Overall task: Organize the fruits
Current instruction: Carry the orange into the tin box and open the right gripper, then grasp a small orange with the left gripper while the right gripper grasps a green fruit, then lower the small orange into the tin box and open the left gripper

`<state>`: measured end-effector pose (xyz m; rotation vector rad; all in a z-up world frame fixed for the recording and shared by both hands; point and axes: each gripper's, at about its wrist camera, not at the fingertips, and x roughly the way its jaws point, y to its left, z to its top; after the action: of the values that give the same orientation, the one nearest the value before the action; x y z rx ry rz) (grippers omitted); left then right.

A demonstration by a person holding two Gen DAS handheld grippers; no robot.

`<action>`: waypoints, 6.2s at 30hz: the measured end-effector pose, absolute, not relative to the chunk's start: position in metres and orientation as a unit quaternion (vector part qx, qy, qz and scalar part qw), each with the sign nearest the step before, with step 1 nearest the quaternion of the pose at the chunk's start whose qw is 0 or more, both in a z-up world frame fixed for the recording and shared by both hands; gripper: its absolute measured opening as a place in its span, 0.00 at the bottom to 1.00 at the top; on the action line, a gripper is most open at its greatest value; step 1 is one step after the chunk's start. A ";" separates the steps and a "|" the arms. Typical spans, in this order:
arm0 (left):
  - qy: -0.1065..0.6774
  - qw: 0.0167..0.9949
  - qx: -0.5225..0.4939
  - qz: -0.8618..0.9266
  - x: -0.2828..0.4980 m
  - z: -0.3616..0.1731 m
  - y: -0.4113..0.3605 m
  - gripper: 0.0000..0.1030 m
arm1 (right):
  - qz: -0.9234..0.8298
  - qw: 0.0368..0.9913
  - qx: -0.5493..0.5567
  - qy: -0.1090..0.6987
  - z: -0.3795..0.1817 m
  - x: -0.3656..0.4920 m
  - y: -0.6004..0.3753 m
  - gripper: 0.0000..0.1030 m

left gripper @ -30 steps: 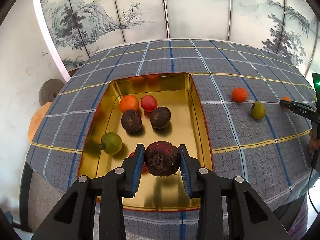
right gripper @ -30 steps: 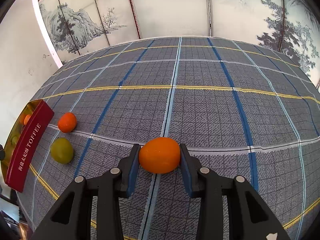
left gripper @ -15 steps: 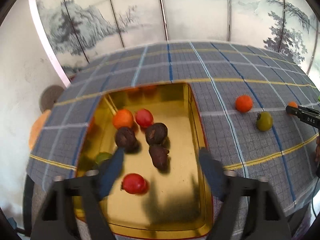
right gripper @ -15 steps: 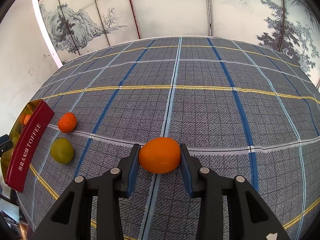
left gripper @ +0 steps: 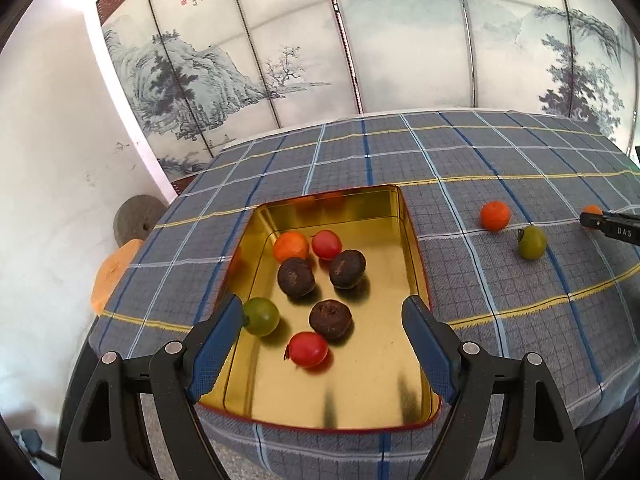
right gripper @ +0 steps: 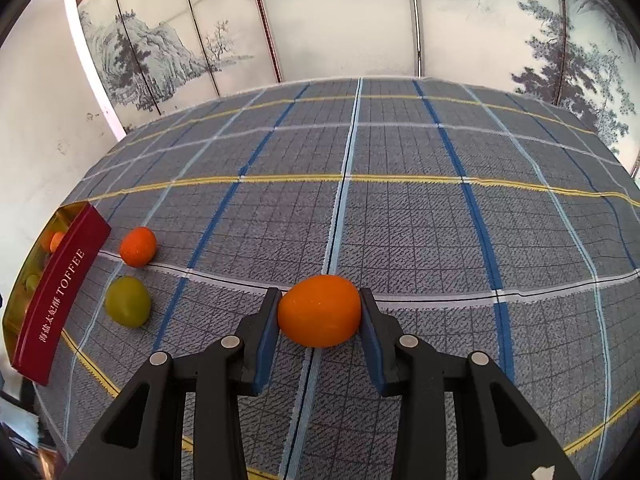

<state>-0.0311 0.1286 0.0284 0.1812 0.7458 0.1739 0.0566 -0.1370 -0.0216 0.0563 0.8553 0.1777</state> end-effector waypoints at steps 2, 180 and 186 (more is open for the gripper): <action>0.364 0.924 0.085 0.083 -0.034 0.029 0.130 0.80 | 0.087 0.906 0.031 0.414 -0.022 0.052 -0.137 0.34; 0.421 0.903 -0.025 0.087 -0.032 0.004 0.191 0.36 | 0.145 0.892 0.047 0.425 -0.027 0.053 -0.096 0.32; 0.424 0.904 0.002 0.059 -0.007 0.001 0.167 0.36 | 0.145 0.892 0.048 0.425 -0.027 0.053 -0.096 0.32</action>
<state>-0.0074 0.1672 0.0008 0.0047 0.8769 0.1218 0.0531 -0.0956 -0.0266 0.0997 0.8820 0.3009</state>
